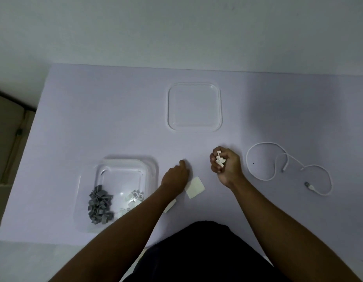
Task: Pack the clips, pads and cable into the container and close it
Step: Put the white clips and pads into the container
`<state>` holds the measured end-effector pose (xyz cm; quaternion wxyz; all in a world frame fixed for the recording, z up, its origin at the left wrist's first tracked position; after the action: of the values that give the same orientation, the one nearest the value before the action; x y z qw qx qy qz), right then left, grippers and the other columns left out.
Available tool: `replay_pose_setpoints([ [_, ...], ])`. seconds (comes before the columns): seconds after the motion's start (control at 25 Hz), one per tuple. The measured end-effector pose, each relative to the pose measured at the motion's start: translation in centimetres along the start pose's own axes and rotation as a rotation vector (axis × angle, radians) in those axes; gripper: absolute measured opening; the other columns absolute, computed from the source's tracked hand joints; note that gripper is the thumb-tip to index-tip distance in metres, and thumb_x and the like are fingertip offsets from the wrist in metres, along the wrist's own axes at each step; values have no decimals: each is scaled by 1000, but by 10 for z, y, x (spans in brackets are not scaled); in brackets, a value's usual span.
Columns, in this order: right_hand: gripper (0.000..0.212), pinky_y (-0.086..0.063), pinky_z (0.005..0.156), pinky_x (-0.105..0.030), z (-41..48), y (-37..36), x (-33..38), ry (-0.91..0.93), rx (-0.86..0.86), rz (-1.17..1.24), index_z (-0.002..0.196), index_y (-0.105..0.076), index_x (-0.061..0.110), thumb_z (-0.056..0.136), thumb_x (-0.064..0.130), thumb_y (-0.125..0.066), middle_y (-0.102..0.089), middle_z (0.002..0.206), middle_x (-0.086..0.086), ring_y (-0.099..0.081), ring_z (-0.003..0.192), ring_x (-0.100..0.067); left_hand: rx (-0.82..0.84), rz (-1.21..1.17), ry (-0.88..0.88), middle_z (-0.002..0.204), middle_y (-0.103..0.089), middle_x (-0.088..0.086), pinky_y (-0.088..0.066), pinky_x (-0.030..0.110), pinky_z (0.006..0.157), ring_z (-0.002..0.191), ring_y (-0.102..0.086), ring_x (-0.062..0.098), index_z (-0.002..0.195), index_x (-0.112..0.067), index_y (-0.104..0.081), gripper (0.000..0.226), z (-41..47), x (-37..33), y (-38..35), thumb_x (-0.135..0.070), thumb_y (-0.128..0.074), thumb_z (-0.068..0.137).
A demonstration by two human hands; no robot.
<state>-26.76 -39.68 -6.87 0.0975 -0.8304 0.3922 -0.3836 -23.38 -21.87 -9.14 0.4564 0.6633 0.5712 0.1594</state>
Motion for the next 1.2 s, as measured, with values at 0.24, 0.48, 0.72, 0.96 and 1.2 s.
replay_pose_setpoints([
  [0.24,28,-17,45,-25,-21,-34,6,92,107,27,75,-61,5,81,23,-40,-57,70,-11,-36,41,-16,-167,-544,-10,74,-53,3,-32,23,51,62,-47,15,89,-8,-45,26,-34,3,55,-29,-40,103],
  [0.48,31,-16,40,-25,-22,-85,-33,-6,43,-35,72,-58,16,95,37,-58,-53,67,-3,-32,37,-10,-344,-285,120,74,-45,8,-34,34,55,58,-44,22,89,0,-50,31,-87,106,96,-24,-37,104],
  [0.72,30,-18,43,-26,-41,-166,-87,-103,95,-40,71,-57,17,94,34,-60,-52,65,-1,-32,42,-11,-247,134,225,66,-64,11,-33,25,44,48,-62,31,94,-2,-60,20,-97,203,87,-18,-47,93],
  [0.96,35,-20,42,-24,-50,-220,-141,-157,20,-31,70,-56,17,97,40,-56,-52,64,-1,-34,44,-11,-157,320,102,79,-67,10,-46,29,49,66,-66,25,99,-6,-61,13,-80,220,74,-10,-61,87],
  [1.2,37,-21,43,-23,-56,-225,-183,-188,-134,-7,69,-54,18,97,42,-57,-51,63,0,-34,45,-11,-175,386,9,100,-65,14,-49,34,68,87,-62,27,112,-6,-58,22,-69,224,78,-9,-48,93],
])
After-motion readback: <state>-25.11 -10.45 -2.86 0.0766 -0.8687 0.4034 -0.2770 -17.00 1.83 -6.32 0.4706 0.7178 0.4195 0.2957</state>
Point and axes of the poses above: each hand's wrist, its own z-axis towards the middle knuckle, its own y-axis out of the back of the hand, x = y × z, the point moved 3 cm from there along z, towards the middle knuckle
